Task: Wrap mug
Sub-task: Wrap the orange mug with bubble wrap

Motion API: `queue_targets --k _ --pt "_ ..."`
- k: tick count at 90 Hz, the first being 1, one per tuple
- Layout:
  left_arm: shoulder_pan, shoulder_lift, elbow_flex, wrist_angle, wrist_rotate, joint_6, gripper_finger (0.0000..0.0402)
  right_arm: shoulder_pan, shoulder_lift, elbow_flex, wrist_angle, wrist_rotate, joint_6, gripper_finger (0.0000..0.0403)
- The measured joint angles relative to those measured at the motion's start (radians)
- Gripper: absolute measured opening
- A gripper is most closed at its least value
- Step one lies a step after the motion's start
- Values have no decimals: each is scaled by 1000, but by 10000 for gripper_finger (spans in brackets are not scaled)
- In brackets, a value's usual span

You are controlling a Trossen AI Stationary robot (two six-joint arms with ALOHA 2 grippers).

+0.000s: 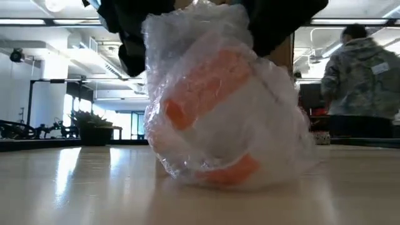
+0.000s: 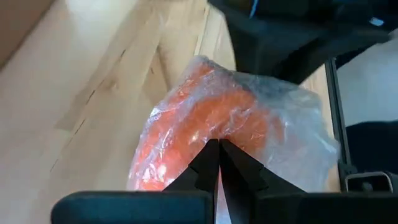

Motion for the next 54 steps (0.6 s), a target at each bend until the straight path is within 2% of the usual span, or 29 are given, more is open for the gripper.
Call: queue_targets --k 54 --pt "-2 21 -4 15 -26 -14 0 -23 -3 8 -20 -5 27 2"
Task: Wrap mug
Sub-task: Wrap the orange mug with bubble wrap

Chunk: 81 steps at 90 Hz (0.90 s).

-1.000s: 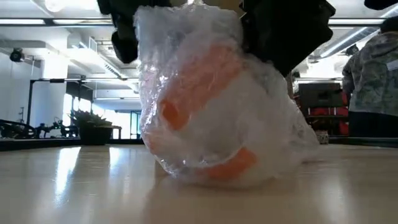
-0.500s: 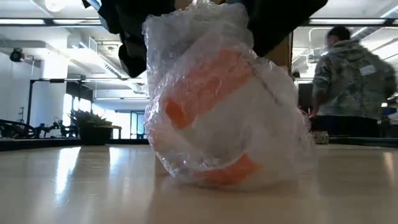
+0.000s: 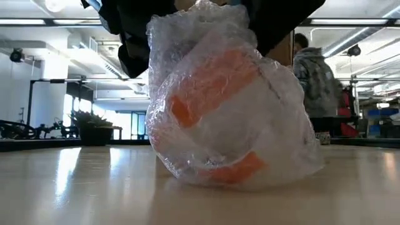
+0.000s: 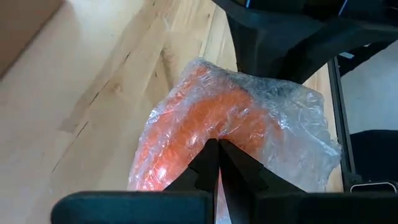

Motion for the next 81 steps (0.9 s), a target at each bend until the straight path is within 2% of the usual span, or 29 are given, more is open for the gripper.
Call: queue_targets --k 50,81 --pt "-2 0 -1 17 10 0 0 -12 -60 2 -10 7 -28 2" --pt "-4 -46 2 -73 12 -29 0 -44 -57 5 110 34 -30 2"
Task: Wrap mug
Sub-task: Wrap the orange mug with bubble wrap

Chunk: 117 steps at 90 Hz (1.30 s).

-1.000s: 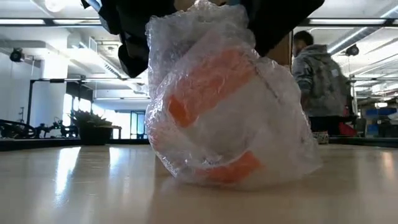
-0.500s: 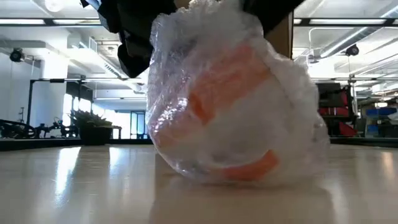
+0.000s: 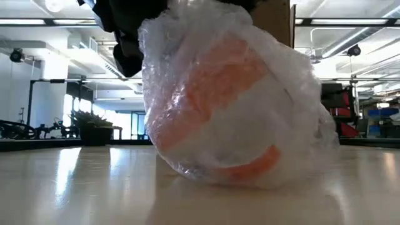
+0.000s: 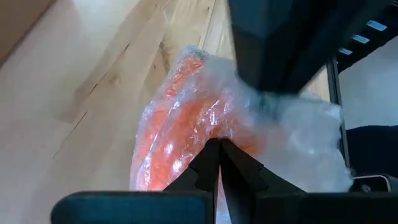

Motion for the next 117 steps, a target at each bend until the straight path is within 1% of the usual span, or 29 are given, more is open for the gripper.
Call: queue_targets --k 12,20,27,43,52,63,81,94,117 --pt "-9 -39 -4 -59 -1 -8 0 -13 19 1 5 2 -14 2" --pt "-20 -55 -7 -78 -51 -2 0 -17 18 1 12 -1 -35 2" --pt "-23 -58 -7 -91 -61 1 0 -22 1 0 29 -8 -36 2" --pt "-28 -70 -6 -207 -71 -72 0 -40 -42 0 38 -16 -20 2" --pt "-31 -73 -6 -208 -83 -77 0 -46 -44 -1 7 -17 -22 2" --pt "-31 -67 -14 -213 -78 -88 0 -42 -82 -2 -48 -25 8 2" --pt "-32 -62 -97 -242 -39 -179 0 -29 -94 -4 -172 -32 62 2" --pt "-34 -76 -106 -260 -23 -211 0 -14 -91 -6 -174 -26 64 2" --pt "-45 -139 -55 -256 -36 -171 0 -5 -88 -39 -175 -21 68 2"
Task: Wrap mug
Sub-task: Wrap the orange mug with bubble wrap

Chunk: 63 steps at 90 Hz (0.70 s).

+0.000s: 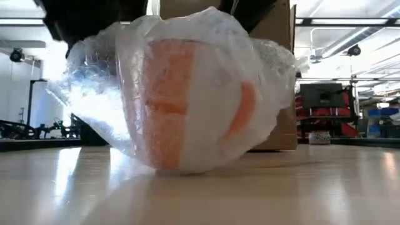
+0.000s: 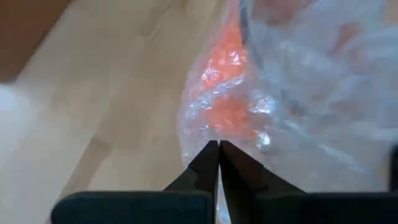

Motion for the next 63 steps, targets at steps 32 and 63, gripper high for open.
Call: queue_targets --k 32,63 --pt "-10 -33 7 10 -16 17 0 21 0 -109 76 7 48 2" --pt "22 19 5 220 -35 96 0 26 0 -185 347 7 48 2"
